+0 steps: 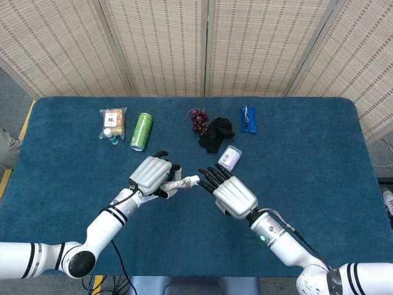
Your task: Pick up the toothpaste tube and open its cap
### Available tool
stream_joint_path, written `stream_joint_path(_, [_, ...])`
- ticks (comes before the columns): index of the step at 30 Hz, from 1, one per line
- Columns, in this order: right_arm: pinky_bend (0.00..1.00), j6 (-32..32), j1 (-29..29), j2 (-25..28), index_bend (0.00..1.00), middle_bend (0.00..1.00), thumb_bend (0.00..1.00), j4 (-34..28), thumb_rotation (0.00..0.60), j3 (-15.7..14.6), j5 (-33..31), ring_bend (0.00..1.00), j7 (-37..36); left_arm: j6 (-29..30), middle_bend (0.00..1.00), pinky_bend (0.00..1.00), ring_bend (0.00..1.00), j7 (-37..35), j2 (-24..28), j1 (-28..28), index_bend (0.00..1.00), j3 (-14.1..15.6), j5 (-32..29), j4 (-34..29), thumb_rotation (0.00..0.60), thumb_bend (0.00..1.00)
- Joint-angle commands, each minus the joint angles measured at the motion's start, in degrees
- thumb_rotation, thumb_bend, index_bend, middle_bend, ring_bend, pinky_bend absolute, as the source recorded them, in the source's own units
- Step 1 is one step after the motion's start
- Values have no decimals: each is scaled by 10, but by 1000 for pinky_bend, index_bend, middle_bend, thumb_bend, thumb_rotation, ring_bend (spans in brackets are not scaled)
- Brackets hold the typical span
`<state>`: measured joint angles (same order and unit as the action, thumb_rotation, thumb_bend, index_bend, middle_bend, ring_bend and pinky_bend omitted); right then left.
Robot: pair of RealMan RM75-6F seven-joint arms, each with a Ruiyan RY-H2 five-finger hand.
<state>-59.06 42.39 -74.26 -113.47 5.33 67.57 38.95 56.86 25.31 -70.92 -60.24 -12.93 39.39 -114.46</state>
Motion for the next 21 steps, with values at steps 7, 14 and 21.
stream_joint_path(7, [0,-1,3,-3,182,0,392,6,600,-1,-9,0,1,-7,718,110,435,-11,9,1,567,0,5,-4,600,343])
stream_joint_path(14, [0,0,8,-7,182,0,393,16,600,1,-16,0,-3,-13,718,111,435,-22,16,3,567,0,10,-9,600,343])
stream_joint_path(21, [0,4,13,-14,183,0,393,28,600,2,-23,0,-9,-18,717,110,435,-33,22,4,567,-1,19,-20,600,343])
